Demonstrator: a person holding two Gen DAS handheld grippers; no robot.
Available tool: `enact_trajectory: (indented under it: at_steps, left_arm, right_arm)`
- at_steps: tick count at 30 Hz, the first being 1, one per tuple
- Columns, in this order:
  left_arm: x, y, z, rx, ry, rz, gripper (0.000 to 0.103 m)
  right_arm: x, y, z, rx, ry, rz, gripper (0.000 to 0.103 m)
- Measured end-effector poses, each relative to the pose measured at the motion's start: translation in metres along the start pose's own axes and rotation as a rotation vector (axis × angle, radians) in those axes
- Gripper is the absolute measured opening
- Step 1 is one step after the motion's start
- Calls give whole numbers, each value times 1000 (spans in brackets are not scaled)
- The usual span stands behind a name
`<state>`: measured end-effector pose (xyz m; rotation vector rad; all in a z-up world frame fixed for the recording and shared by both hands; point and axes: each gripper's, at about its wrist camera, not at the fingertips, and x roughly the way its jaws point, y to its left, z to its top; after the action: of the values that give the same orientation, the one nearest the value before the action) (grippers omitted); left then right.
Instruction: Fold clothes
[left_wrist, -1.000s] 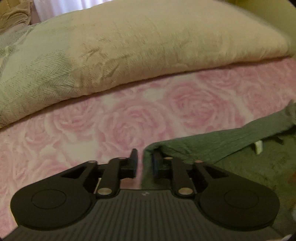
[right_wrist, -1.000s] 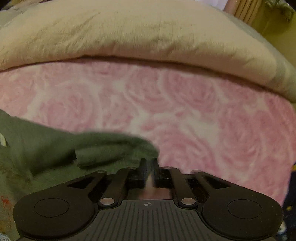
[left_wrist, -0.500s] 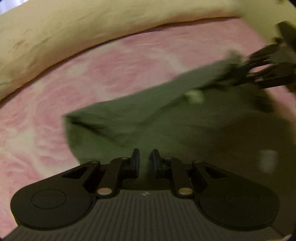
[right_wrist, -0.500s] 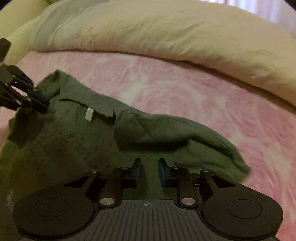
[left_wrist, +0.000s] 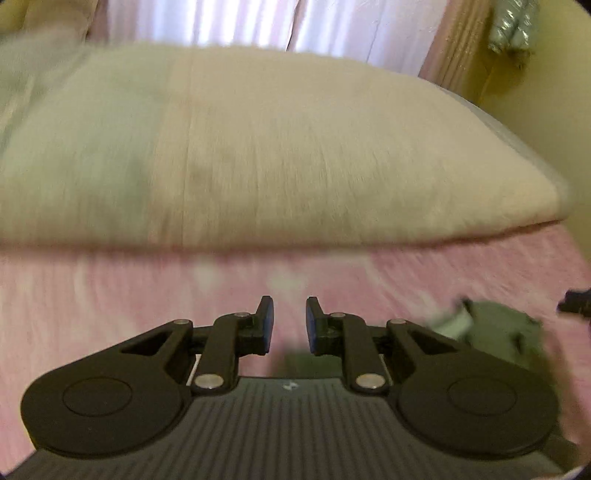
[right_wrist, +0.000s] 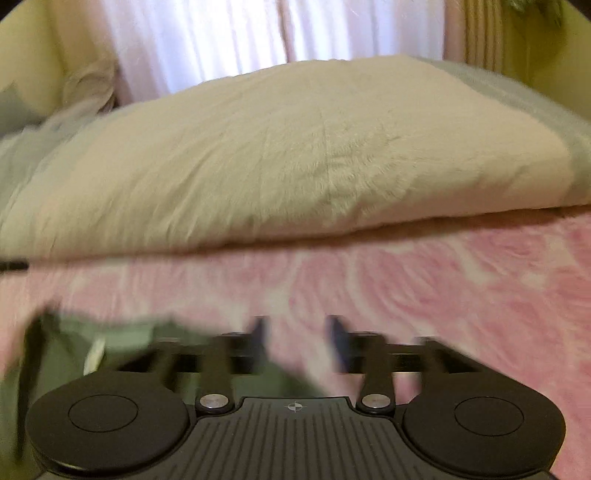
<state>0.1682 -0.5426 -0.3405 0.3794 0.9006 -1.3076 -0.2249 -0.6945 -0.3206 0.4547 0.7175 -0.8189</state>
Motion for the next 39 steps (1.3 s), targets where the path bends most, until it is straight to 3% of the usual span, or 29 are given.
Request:
enact_trajectory:
  at_steps: [4,6,10,11,12,13,14,16,17,21,24,27,30,31,32,33,36,39]
  left_arm:
    - [-36,2,-56,-111,89,-46,14]
    - [-49,1,-80,-163,120,-59,14]
    - [-66,-5,-112,-228,152,-73,14]
    - [-69,-6,-117,-232,153,-74,14]
    - [-72,-6,-119,-230,150,-72,14]
    - [-74,-7,-120,-227,148,-69,14]
    - [-76,-7,-120,-223,147,-64,14]
    - [-81,-9,-119,-206,135,-55,14]
    - [-84,-9,-118,-196,127,-51,14]
    - [-91,-11,-124,-157,123,11,15]
    - [-95,-15,-135,-106,141,70,18]
    - [-100,-25,-146,-6,156,94,21]
    - [-102,-37,-154,96,170,99,25]
    - [-102,-39,-155,109,174,89,25]
    - [-101,-39,-156,103,174,78,25]
    - [-102,-39,-156,92,172,68,25]
    - [-103,-31,-153,5,158,37,25]
    - [-103,-23,-150,-94,148,8,25]
  right_arm:
    - [-45,37,-66,-217,46,12,64]
    - [-52,63,-94,-338,89,35,54]
    - [-49,101,-143,-616,100,-2,53]
    - [-44,106,-149,-663,98,-25,45]
    - [-40,110,-154,-695,96,-41,28]
    - [-36,108,-155,-689,94,-47,19]
    - [-34,104,-154,-659,90,-48,9]
    - [-35,88,-148,-548,57,-60,7]
    - [-42,73,-142,-414,33,-65,6]
    - [-66,-24,-148,388,32,-147,6]
    - [-73,-76,-189,903,137,-168,6]
    - [-85,-85,-202,952,146,-191,7]
    - [-89,-63,-185,695,129,-194,11]
    - [-87,-56,-177,607,119,-185,20]
    - [-85,-48,-169,541,94,-160,55]
    - [-83,-40,-160,485,61,-129,74]
    - [-67,-36,-146,444,6,-34,74]
    - [-43,-51,-148,500,32,43,73]
